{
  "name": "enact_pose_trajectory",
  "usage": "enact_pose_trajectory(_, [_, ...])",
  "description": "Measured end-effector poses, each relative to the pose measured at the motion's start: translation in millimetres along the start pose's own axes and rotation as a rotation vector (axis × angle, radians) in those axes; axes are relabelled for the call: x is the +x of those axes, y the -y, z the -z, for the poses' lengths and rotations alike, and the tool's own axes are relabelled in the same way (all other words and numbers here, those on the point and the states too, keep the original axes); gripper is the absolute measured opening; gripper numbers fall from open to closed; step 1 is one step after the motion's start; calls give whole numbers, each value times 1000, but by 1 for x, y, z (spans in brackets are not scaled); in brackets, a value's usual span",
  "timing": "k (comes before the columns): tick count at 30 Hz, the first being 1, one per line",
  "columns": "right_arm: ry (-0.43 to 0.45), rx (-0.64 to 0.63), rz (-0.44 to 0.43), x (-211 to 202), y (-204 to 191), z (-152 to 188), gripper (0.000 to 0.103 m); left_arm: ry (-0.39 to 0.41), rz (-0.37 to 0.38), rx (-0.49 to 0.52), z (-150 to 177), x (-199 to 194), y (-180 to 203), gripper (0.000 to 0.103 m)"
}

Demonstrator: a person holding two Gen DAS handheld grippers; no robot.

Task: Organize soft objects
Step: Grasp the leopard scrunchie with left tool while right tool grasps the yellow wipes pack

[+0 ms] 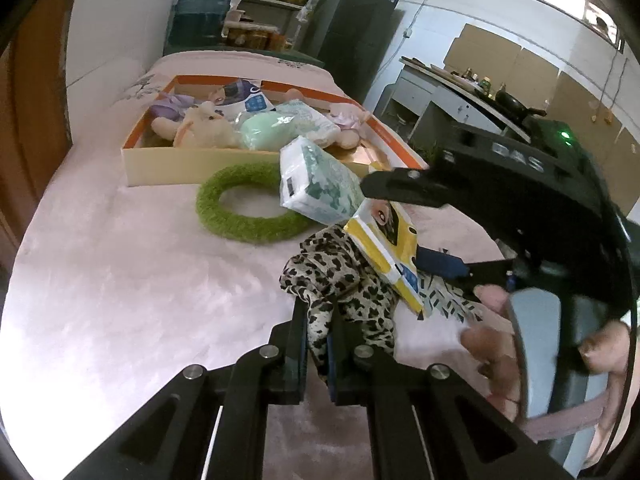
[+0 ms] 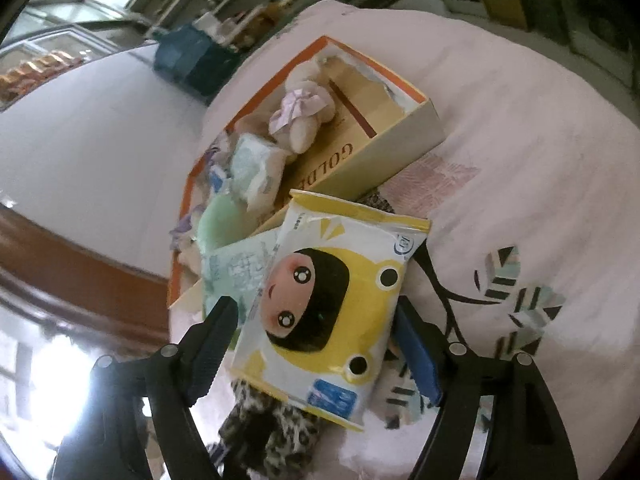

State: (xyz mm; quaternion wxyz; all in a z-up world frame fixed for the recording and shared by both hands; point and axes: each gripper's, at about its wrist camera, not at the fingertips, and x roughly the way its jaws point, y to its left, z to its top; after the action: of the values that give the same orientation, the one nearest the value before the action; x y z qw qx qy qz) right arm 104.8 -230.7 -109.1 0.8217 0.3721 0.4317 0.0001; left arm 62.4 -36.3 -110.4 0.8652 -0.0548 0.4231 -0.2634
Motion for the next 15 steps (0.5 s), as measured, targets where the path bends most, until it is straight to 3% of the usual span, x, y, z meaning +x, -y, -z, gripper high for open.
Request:
enact_pose_trajectory(7, [-29, -306, 209, 17, -43, 16, 82, 4, 3, -22, 3, -5, -7, 7])
enact_pose_trajectory(15, [-53, -321, 180, 8, -33, 17, 70, 28, -12, -42, 3, -11, -10, 7])
